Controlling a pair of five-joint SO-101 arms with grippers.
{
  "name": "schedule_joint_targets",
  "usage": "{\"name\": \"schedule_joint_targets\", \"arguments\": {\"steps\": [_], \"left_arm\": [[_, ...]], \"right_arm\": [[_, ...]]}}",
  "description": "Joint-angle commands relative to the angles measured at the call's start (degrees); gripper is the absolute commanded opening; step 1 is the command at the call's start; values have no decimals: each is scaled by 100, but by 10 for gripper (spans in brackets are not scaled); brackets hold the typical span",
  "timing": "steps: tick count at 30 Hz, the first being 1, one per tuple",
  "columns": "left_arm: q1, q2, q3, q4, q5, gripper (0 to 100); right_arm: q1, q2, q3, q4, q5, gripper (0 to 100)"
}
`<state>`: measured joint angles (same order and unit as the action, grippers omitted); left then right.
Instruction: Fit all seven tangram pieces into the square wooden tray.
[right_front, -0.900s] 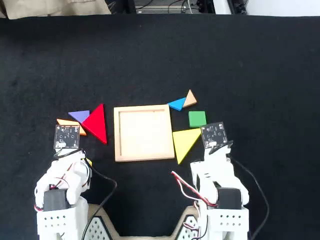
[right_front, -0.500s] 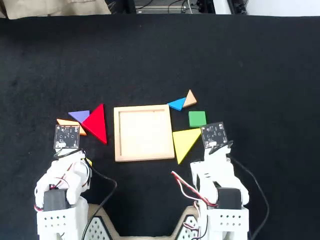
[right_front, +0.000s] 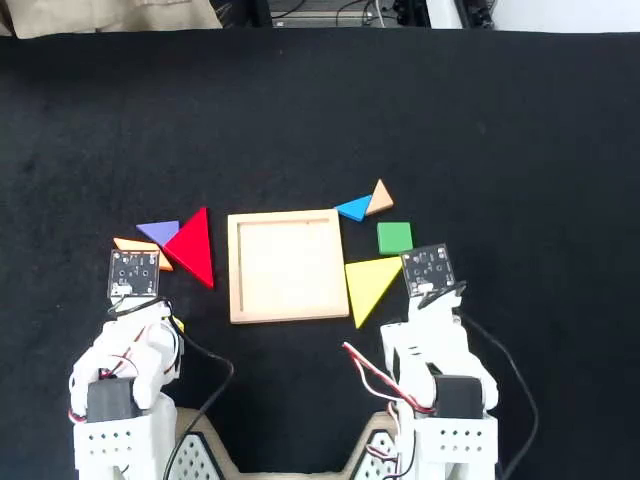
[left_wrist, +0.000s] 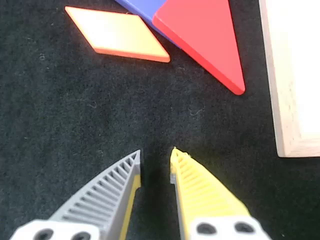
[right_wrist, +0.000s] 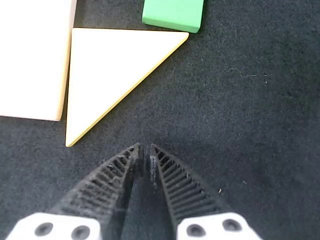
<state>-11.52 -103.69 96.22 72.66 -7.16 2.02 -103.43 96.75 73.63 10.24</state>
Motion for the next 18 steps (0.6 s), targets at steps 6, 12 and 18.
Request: {"name": "schedule_joint_targets", "arguments": {"steps": [6, 12, 18], "left_arm": [[374, -62, 110, 26, 53, 107], [840, -62, 110, 26, 62, 107], [998, -79, -48, -97, 44, 108]], "right_arm": [[35, -356, -22, 26, 35, 29], [35, -365, -22, 26, 18, 30], [26, -365, -22, 26, 44, 31]]}}
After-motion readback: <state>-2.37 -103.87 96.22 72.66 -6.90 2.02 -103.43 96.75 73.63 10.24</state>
